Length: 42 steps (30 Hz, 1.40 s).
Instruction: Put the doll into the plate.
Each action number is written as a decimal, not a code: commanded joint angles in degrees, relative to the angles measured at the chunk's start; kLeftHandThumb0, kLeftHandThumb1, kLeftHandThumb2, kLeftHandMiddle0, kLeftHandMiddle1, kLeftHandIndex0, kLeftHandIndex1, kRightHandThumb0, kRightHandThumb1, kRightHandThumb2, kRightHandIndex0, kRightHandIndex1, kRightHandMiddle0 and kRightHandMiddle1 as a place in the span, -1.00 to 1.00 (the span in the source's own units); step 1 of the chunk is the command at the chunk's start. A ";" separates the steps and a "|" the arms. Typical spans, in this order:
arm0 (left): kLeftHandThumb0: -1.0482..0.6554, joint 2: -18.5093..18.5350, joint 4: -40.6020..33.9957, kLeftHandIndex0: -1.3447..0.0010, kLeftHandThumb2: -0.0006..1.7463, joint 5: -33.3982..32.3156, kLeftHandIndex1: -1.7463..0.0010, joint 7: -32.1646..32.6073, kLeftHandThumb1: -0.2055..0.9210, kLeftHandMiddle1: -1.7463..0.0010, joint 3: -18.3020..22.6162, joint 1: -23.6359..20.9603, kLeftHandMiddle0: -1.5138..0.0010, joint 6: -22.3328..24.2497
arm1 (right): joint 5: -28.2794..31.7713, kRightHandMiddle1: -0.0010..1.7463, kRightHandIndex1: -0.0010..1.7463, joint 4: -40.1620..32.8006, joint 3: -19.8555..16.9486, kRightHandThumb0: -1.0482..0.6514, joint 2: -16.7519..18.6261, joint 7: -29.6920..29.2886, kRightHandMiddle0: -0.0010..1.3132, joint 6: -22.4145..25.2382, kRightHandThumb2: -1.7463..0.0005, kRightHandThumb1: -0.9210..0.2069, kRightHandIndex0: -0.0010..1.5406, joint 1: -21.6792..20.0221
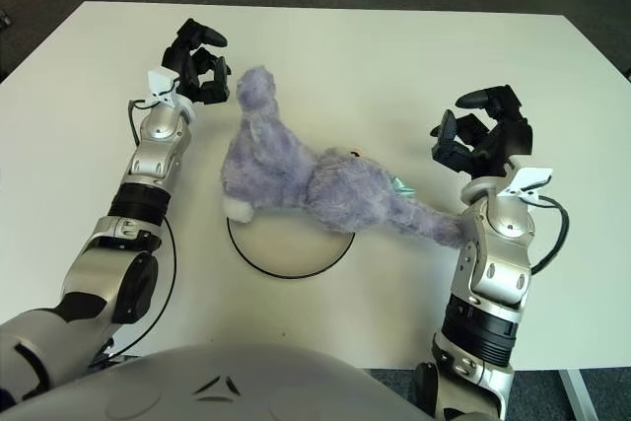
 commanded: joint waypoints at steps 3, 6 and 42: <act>0.22 -1.43 -0.72 0.30 0.49 -1.81 -1.00 0.40 -0.04 -1.00 0.89 2.08 0.35 -1.32 | 0.43 1.00 0.55 3.12 1.20 0.23 0.21 -0.79 -0.30 -2.98 -0.46 0.19 0.09 -0.84; 0.22 -1.73 -0.40 0.31 0.48 -1.90 -1.00 0.28 -0.02 -1.00 0.90 3.03 0.37 -3.06 | -0.01 1.00 0.53 4.26 2.08 0.23 -0.19 -0.92 -0.27 -3.37 -0.48 0.23 0.11 -1.01; 0.22 -2.85 9.06 0.15 0.68 -5.66 -1.00 -7.04 -0.28 -1.00 1.20 4.64 0.22 -10.58 | -0.83 1.00 0.79 26.67 4.04 0.22 -0.46 -9.04 0.03 -14.51 -0.87 0.66 0.15 -10.74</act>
